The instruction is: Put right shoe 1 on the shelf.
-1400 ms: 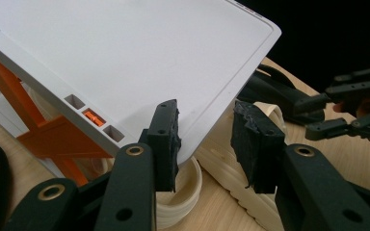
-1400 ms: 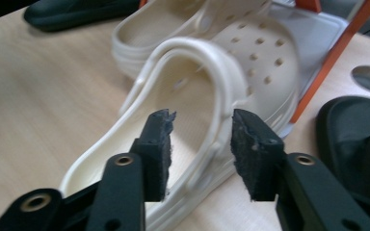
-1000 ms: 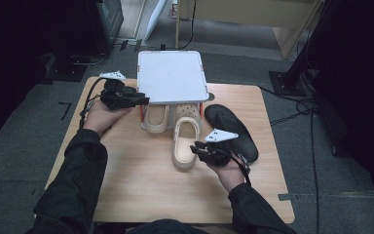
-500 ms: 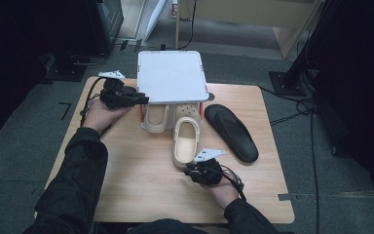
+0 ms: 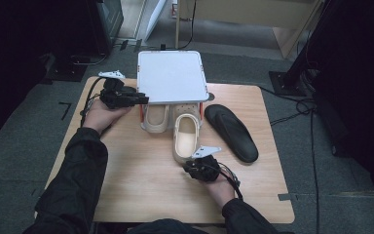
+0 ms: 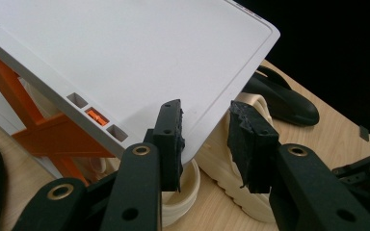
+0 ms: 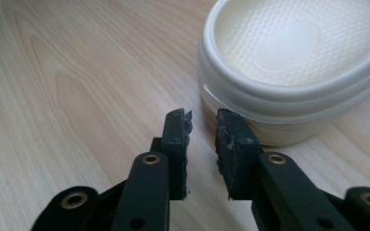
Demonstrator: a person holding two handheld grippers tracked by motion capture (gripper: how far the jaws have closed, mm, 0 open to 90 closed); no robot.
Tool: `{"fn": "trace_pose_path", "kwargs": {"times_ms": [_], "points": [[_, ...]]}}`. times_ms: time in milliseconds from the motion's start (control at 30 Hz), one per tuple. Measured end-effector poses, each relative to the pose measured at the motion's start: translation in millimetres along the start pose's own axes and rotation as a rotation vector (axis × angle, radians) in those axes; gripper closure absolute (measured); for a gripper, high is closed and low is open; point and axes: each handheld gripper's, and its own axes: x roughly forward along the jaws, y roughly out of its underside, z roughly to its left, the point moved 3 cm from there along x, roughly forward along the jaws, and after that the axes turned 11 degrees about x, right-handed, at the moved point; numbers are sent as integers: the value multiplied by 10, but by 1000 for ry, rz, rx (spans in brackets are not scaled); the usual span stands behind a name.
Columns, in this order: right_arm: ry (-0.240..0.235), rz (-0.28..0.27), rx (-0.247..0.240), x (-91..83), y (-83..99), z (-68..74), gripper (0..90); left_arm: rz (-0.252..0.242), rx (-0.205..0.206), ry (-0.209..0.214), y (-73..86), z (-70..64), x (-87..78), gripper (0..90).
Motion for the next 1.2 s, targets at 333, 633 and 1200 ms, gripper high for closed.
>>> {"fn": "trace_pose_path", "kwargs": {"times_ms": [333,633,1200], "points": [[22,-53,-18,42,-178,-39,747,-1,1,4,3,4,-1,664],[32,-74,4,123,-333,-123,741,-1,2,2,2,5,-1,664],[62,-123,46,227,-583,-328,741,4,9,-8,2,-8,-2,664]]}}
